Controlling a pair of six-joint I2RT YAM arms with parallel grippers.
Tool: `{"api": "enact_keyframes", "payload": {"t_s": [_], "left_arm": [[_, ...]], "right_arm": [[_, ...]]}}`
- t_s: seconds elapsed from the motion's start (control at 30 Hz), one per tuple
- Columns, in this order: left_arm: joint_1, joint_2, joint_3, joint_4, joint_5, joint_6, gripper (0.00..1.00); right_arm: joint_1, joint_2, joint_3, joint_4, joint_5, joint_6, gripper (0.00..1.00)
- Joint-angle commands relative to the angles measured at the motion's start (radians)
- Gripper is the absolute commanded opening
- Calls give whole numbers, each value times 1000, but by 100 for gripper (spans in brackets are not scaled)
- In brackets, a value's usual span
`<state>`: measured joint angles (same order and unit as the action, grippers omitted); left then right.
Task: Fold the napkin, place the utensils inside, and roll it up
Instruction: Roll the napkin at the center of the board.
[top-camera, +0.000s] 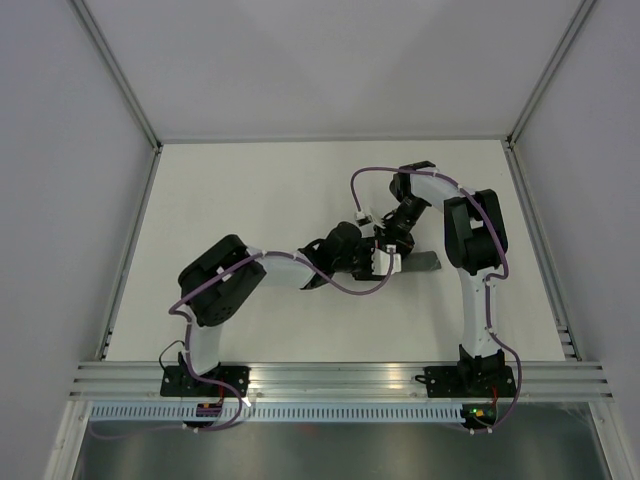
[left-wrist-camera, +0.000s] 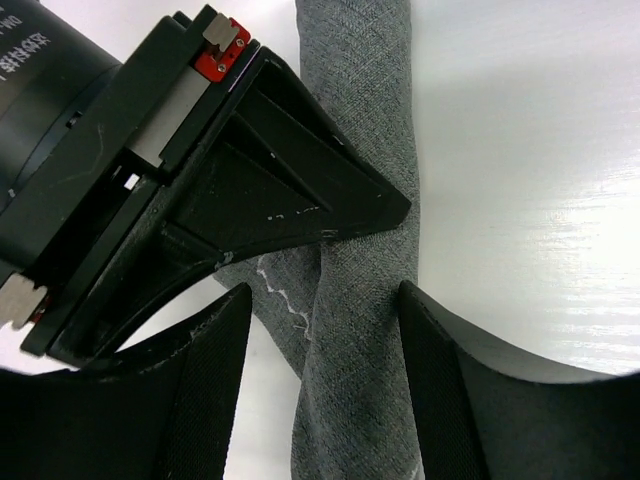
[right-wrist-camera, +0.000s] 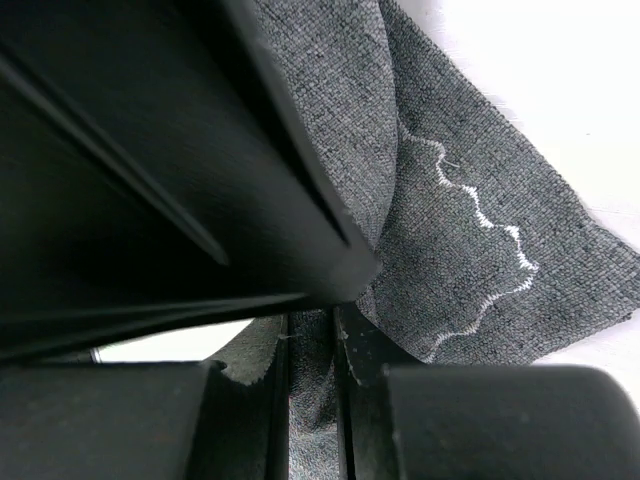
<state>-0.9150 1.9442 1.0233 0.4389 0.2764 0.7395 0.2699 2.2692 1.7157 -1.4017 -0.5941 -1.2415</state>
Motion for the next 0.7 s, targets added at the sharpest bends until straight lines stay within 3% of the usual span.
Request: {"api": "enact_keyframes", "payload": {"t_s": [0.0, 0.13, 0.4, 0.67], "left_arm": [[10, 27, 72, -98, 92, -11, 64], [18, 32, 104, -138, 124, -48, 61], [24, 74, 250, -405, 158, -141, 40], [36, 75, 271, -511, 165, -259, 41]], "right_arm": [[-5, 79, -45, 102, 132, -38, 0], [-5, 78, -42, 109, 132, -33, 0], [-6, 70, -53, 127, 125, -15, 0], [-5, 53, -79, 135, 129, -10, 0]]}}
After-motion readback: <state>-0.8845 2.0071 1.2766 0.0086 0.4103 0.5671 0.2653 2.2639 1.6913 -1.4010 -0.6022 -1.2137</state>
